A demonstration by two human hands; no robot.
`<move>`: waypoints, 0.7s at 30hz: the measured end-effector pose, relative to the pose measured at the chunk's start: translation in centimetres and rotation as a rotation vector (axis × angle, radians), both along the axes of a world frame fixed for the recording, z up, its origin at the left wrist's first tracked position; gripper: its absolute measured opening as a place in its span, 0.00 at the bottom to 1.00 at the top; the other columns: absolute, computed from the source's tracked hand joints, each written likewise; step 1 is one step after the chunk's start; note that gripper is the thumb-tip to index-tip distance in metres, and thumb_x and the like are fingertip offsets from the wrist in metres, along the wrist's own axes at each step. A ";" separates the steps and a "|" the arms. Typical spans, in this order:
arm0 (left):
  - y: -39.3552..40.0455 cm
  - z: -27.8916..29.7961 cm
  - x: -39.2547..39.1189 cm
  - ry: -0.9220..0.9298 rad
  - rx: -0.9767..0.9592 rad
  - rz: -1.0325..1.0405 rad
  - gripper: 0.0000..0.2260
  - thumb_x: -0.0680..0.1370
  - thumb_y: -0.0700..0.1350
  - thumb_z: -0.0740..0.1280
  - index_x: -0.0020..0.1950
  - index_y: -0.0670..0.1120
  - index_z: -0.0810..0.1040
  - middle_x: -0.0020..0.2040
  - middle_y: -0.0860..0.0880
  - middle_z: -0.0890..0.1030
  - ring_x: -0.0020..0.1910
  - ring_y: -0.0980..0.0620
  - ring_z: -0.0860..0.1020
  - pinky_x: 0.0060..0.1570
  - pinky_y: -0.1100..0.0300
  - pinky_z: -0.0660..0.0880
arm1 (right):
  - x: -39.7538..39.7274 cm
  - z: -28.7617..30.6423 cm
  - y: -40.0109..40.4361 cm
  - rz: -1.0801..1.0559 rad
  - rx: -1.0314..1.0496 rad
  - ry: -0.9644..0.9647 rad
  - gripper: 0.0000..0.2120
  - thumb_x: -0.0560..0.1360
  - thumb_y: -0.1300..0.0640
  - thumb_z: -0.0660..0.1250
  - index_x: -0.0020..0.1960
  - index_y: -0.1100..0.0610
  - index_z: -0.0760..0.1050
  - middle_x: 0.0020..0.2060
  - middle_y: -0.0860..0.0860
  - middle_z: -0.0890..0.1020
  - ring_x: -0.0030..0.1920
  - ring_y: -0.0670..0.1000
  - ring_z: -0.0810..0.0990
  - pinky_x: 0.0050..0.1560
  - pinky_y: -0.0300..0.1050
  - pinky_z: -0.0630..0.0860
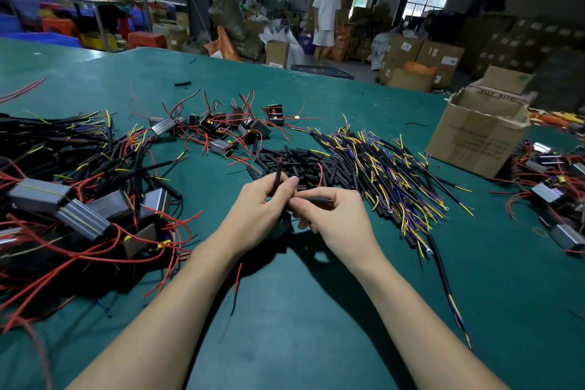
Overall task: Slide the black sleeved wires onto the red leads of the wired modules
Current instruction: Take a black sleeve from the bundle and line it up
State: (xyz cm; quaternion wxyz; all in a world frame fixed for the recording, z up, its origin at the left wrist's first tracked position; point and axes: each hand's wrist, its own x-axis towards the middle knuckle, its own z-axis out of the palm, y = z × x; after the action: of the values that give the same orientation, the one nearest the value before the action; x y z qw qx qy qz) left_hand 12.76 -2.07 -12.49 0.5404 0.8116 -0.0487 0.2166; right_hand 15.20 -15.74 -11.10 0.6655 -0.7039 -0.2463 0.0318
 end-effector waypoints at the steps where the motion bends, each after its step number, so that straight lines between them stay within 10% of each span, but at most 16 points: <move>1: -0.1 0.1 -0.1 0.001 -0.012 -0.022 0.14 0.81 0.47 0.61 0.37 0.45 0.73 0.33 0.52 0.75 0.34 0.56 0.72 0.39 0.58 0.69 | 0.0 0.0 0.0 -0.015 0.009 0.001 0.05 0.72 0.68 0.71 0.41 0.59 0.82 0.25 0.44 0.80 0.25 0.40 0.75 0.28 0.28 0.68; 21: 1.0 0.8 -0.2 0.038 -0.053 0.050 0.06 0.76 0.42 0.69 0.40 0.44 0.79 0.31 0.50 0.80 0.30 0.58 0.76 0.36 0.67 0.74 | 2.7 0.6 -3.7 -0.069 0.051 0.185 0.05 0.75 0.66 0.67 0.45 0.66 0.80 0.31 0.55 0.83 0.29 0.49 0.80 0.29 0.34 0.74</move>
State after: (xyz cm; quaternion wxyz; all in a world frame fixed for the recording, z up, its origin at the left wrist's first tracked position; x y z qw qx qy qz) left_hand 12.59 -1.09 -11.65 0.5571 0.8019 -0.0122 0.2157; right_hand 17.86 -19.45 -10.50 0.7039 -0.6887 -0.1604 0.0675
